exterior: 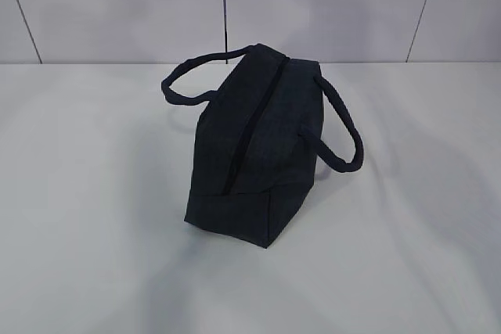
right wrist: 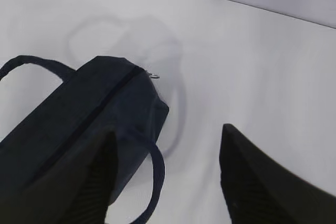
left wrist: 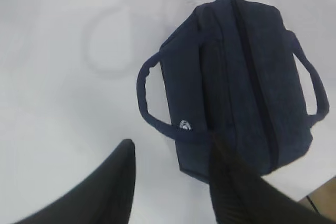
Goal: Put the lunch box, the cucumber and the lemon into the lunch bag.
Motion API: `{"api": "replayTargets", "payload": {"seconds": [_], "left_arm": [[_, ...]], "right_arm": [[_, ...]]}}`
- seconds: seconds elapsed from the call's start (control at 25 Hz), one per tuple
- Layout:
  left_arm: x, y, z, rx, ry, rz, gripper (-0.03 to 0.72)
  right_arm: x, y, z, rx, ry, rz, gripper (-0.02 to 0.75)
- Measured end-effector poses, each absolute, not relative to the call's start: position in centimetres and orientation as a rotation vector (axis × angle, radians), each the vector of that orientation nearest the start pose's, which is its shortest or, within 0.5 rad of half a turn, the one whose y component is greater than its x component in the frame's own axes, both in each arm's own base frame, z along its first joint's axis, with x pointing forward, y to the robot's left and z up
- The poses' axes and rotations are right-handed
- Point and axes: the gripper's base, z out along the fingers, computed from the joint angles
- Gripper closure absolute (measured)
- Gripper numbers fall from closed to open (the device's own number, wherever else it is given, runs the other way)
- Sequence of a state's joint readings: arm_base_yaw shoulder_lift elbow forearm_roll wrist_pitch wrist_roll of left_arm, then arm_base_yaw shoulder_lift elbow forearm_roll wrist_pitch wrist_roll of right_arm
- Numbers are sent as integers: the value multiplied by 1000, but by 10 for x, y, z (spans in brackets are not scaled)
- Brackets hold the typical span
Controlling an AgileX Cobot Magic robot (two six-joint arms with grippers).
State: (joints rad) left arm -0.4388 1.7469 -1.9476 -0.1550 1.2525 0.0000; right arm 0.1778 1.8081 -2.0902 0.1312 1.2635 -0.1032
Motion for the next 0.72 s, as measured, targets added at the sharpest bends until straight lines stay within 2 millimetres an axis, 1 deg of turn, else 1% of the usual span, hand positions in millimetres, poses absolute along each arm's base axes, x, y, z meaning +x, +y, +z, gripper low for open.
{"api": "replayTargets", "payload": {"seconds": [0.08,0.16,0.2,0.32,0.4,0.6,0.72], "left_arm": [[313,-162,423,552,2482,-381,363],[293,-152,436,550,2455,-386,365],[285,-149,439,549,2449,-387,366],[264,-139,450,547,2421,-392,367],[254,-134,459,543,2393,-394,368],[233,-124,476,536,2330,-402,369],[221,-118,485,531,2294,-403,370]], "right_arm": [[355,75,444,-363,2411,199,260],[333,71,453,-364,2399,197,260],[321,69,459,-365,2385,197,260],[292,64,464,-367,2379,195,260],[273,61,461,-368,2392,198,260],[219,51,454,-380,2396,194,261],[186,45,441,-382,2407,196,262]]}}
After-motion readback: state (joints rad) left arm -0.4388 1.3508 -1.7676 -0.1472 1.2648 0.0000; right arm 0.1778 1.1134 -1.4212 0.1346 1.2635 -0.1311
